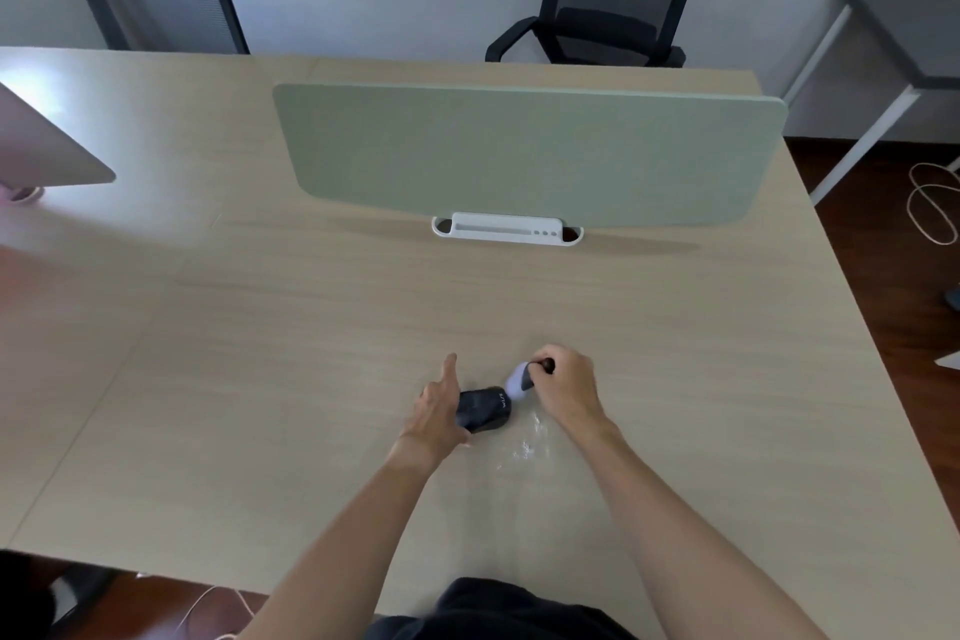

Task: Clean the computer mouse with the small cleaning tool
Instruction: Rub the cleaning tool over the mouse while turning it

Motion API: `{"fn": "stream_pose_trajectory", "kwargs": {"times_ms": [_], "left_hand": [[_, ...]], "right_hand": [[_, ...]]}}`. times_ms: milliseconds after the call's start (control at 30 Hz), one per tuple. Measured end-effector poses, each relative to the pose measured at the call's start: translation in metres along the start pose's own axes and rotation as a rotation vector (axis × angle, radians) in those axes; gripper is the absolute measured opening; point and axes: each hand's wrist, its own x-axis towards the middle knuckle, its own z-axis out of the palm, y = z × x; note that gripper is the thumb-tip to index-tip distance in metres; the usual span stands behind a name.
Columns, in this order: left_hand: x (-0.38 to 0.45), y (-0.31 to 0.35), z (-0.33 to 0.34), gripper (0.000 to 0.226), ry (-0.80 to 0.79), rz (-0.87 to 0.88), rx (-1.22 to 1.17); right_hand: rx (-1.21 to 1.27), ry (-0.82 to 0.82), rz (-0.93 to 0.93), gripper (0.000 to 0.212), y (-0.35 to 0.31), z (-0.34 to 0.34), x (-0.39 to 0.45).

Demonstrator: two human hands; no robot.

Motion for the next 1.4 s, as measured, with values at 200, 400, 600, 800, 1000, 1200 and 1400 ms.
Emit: {"fn": "stream_pose_trajectory", "kwargs": {"times_ms": [200, 400, 600, 800, 1000, 1200, 1400], "left_hand": [[0.000, -0.002, -0.001, 0.116, -0.014, 0.003, -0.047], [0.000, -0.008, -0.002, 0.115, -0.019, 0.025, -0.044], [-0.001, -0.006, -0.003, 0.093, -0.030, 0.067, -0.043], [0.003, -0.013, -0.007, 0.087, -0.050, 0.152, 0.016], [0.006, -0.010, -0.007, 0.088, -0.084, 0.227, 0.072], [-0.008, 0.014, 0.017, 0.070, 0.064, 0.059, -0.034], [-0.009, 0.030, 0.028, 0.082, 0.146, -0.166, 0.034]], "right_hand": [[0.105, -0.209, -0.051, 0.012, -0.029, 0.042, -0.018], [-0.036, -0.083, -0.026, 0.014, 0.002, 0.013, -0.006], [0.051, -0.068, 0.015, 0.015, 0.003, 0.001, -0.007], [0.165, -0.140, 0.037, 0.014, 0.003, 0.015, -0.024], [0.088, -0.074, 0.032, 0.020, 0.010, -0.008, -0.016], [0.118, -0.069, -0.017, 0.015, -0.004, 0.001, -0.013], [0.008, -0.186, 0.019, 0.014, 0.007, 0.010, -0.014]]}}
